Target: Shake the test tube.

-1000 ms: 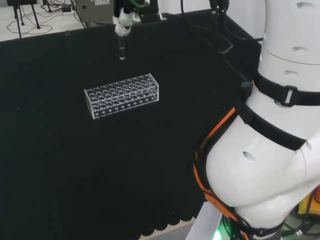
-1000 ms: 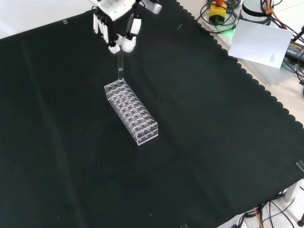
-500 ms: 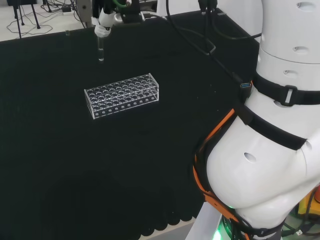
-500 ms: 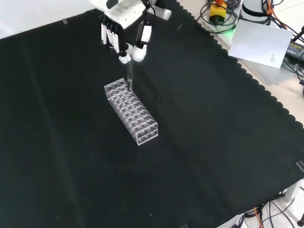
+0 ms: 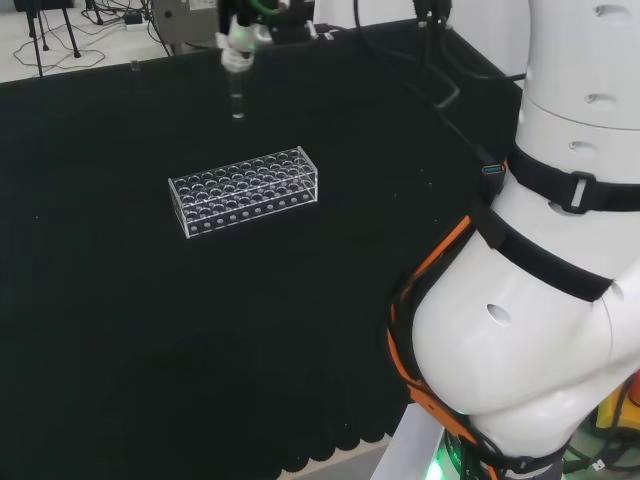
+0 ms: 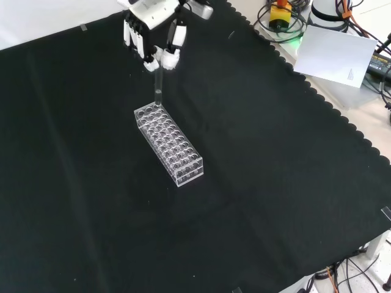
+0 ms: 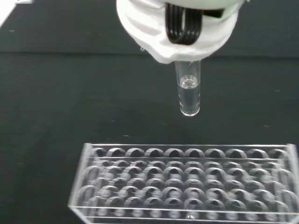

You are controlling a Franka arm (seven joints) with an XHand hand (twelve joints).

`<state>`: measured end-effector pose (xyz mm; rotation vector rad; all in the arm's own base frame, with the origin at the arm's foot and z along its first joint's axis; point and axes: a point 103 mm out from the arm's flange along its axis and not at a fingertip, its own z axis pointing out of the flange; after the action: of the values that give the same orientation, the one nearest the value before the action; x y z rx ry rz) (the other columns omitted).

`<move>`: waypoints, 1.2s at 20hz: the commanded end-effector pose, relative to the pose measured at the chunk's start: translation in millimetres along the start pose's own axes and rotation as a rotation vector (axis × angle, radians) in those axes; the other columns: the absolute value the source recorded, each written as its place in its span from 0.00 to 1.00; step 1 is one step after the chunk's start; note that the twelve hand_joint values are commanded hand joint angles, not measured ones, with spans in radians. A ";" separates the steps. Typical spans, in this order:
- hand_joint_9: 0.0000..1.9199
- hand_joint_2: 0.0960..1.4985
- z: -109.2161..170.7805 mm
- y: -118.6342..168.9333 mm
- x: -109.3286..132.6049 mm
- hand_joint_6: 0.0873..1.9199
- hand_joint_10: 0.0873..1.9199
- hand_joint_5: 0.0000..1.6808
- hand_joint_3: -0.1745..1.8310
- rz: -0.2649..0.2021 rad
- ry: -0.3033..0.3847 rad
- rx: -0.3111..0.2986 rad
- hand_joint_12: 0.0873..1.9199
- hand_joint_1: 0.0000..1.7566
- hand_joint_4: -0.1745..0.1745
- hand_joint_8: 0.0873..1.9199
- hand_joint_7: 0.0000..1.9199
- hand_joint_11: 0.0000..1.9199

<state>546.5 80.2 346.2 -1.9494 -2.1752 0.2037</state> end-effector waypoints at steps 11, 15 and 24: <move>0.71 0.48 -9.7 -25.3 -107.8 0.15 0.18 0.81 0.25 0.234 -0.089 0.006 0.58 0.81 0.00 0.25 0.89 0.53; 0.71 0.48 -5.9 -18.2 -87.7 0.15 0.18 0.81 0.26 0.190 -0.080 0.013 0.58 0.81 0.00 0.25 0.89 0.53; 0.71 0.48 -4.3 10.8 5.7 0.15 0.18 0.81 0.26 -0.007 -0.049 0.004 0.58 0.81 0.00 0.25 0.89 0.53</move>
<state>548.8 35.9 348.0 -2.0771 -2.1111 0.2984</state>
